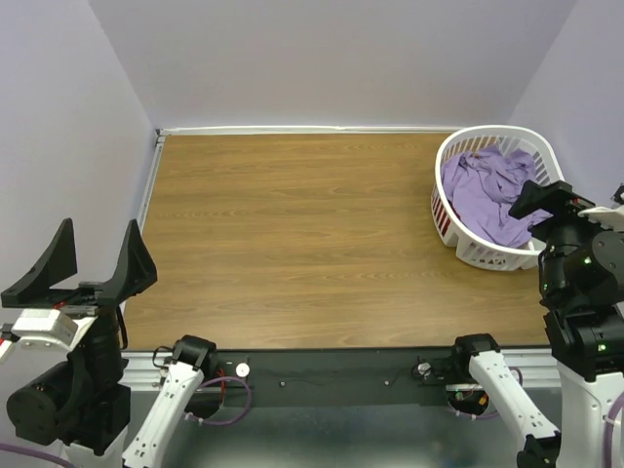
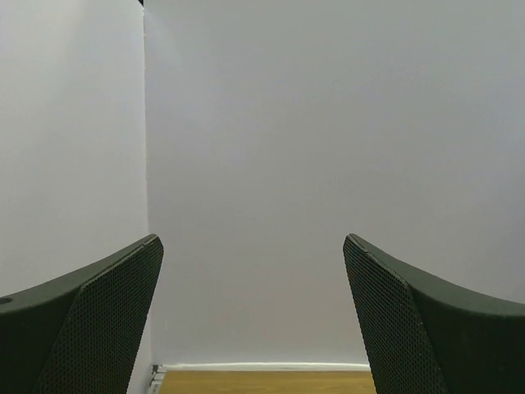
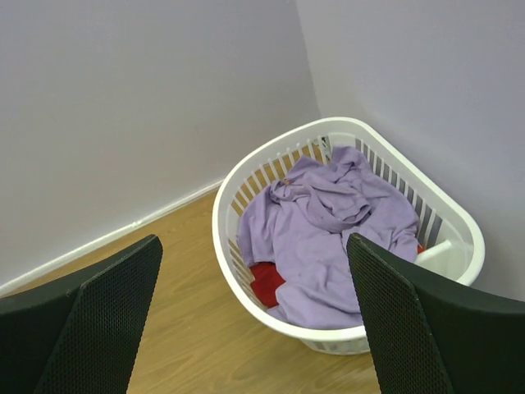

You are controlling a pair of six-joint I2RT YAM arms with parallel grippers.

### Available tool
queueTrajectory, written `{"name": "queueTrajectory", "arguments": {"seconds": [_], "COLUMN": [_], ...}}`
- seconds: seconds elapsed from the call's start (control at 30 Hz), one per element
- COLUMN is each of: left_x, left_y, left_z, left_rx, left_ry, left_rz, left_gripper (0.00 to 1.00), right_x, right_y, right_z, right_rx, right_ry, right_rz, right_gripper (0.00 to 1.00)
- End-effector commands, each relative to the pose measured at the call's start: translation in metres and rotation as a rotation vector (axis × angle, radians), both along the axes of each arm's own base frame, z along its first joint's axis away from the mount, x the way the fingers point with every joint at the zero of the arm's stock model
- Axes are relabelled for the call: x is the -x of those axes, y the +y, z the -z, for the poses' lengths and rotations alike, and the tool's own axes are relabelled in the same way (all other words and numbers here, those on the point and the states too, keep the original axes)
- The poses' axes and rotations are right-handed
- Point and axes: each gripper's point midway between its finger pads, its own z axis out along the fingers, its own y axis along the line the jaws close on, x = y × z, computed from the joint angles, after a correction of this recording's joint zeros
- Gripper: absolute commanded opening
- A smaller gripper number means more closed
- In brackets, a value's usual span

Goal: Fold and stack the t-shirts
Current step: Grab the tshirt from the pile

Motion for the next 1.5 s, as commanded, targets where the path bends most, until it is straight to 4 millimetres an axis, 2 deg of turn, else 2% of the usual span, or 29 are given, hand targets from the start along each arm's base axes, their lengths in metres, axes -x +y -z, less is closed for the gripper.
{"name": "queueTrajectory", "arguments": {"seconds": [0.0, 0.13, 0.23, 0.37, 0.4, 0.43, 0.5, 0.53, 0.6, 0.63, 0.67, 0.7, 0.73, 0.77, 0.8, 0.87, 0.9, 1.0, 1.03, 1.1, 1.13, 1.2, 1.23, 1.3, 1.33, 1.37, 1.4, 1.43, 1.47], "left_x": [-0.027, -0.056, -0.087, -0.134, -0.149, -0.154, -0.166, -0.17, -0.173, -0.175, -0.176, -0.177, -0.177, -0.177, -0.177, -0.176, -0.176, -0.176, -0.175, -0.174, -0.173, -0.174, -0.171, -0.17, -0.169, -0.169, -0.169, -0.169, -0.168], "left_y": [-0.007, -0.021, -0.036, -0.062, -0.07, -0.072, -0.084, -0.087, -0.092, -0.091, -0.091, -0.091, -0.09, -0.09, -0.093, -0.096, -0.097, -0.097, -0.097, -0.099, -0.1, -0.1, -0.096, -0.082, -0.08, -0.078, -0.077, -0.08, -0.082], "left_z": [0.013, 0.036, 0.068, 0.132, 0.156, 0.161, 0.188, 0.2, 0.21, 0.219, 0.223, 0.225, 0.225, 0.225, 0.224, 0.223, 0.223, 0.223, 0.222, 0.222, 0.226, 0.241, 0.243, 0.238, 0.236, 0.237, 0.238, 0.239, 0.236], "left_rx": [0.008, 0.006, -0.006, -0.016, -0.014, -0.015, -0.047, -0.059, -0.084, -0.081, -0.098, -0.095, -0.097, -0.102, -0.109, -0.122, -0.124, -0.124, -0.124, -0.132, -0.128, -0.074, -0.024, 0.063, 0.043, 0.049, 0.05, 0.041, 0.03], "left_ry": [0.075, 0.157, 0.254, 0.456, 0.538, 0.558, 0.635, 0.656, 0.667, 0.678, 0.679, 0.675, 0.68, 0.677, 0.669, 0.661, 0.661, 0.656, 0.652, 0.638, 0.637, 0.635, 0.639, 0.645, 0.635, 0.635, 0.635, 0.635, 0.626], "left_rz": [0.012, 0.055, 0.091, 0.165, 0.188, 0.19, 0.225, 0.235, 0.254, 0.247, 0.242, 0.24, 0.235, 0.232, 0.246, 0.263, 0.27, 0.269, 0.269, 0.28, 0.289, 0.295, 0.295, 0.233, 0.221, 0.214, 0.209, 0.22, 0.229], "left_gripper": [0.99, 0.99, 0.99, 0.99, 0.99, 0.99, 0.99, 0.99, 0.99, 0.99, 0.99, 0.99, 0.99, 0.99, 0.99, 0.99, 0.99, 0.99, 0.99, 0.99, 0.99, 0.99, 0.99, 0.99, 0.99, 0.99, 0.99, 0.99, 0.99], "right_x": [-0.012, -0.035, -0.068, -0.11, -0.13, -0.139, -0.157, -0.175, -0.192, -0.212, -0.222, -0.231, -0.241, -0.246, -0.255, -0.271, -0.275, -0.291, -0.295, -0.302, -0.305, -0.308, -0.309, -0.309, -0.308, -0.308, -0.306, -0.303, -0.301], "right_y": [-0.001, 0.004, 0.014, 0.022, 0.021, 0.022, 0.016, 0.014, 0.0, -0.009, -0.003, -0.022, -0.035, -0.034, -0.05, -0.064, -0.077, -0.096, -0.099, -0.106, -0.106, -0.101, -0.098, -0.092, -0.091, -0.089, -0.087, -0.086, -0.084], "right_z": [0.016, 0.038, 0.065, 0.1, 0.108, 0.121, 0.13, 0.152, 0.166, 0.186, 0.196, 0.2, 0.226, 0.218, 0.247, 0.254, 0.273, 0.283, 0.304, 0.315, 0.328, 0.333, 0.332, 0.318, 0.309, 0.299, 0.274, 0.262, 0.248], "right_rx": [0.049, 0.038, 0.017, -0.025, -0.026, -0.021, -0.007, 0.006, 0.005, -0.039, -0.062, -0.097, -0.144, -0.158, -0.181, -0.227, -0.24, -0.254, -0.26, -0.283, -0.297, -0.315, -0.315, -0.315, -0.3, -0.296, -0.285, -0.278, -0.268], "right_ry": [0.036, 0.09, 0.168, 0.272, 0.315, 0.359, 0.403, 0.474, 0.514, 0.553, 0.572, 0.575, 0.619, 0.594, 0.648, 0.641, 0.676, 0.677, 0.719, 0.73, 0.754, 0.764, 0.766, 0.741, 0.731, 0.714, 0.668, 0.645, 0.62], "right_rz": [0.011, 0.0, -0.031, -0.029, -0.005, -0.003, 0.053, 0.081, 0.126, 0.125, 0.1, 0.135, 0.161, 0.156, 0.19, 0.202, 0.229, 0.248, 0.243, 0.231, 0.218, 0.168, 0.148, 0.111, 0.096, 0.083, 0.067, 0.063, 0.055], "right_gripper": [1.0, 1.0, 1.0, 1.0, 1.0, 1.0, 1.0, 1.0, 1.0, 1.0, 1.0, 0.99, 0.98, 0.98, 0.97, 0.92, 0.92, 0.87, 0.84, 0.84, 0.76, 0.59, 0.43, 0.33, 0.19, 0.13, 0.08, 0.01, 0.0]}}
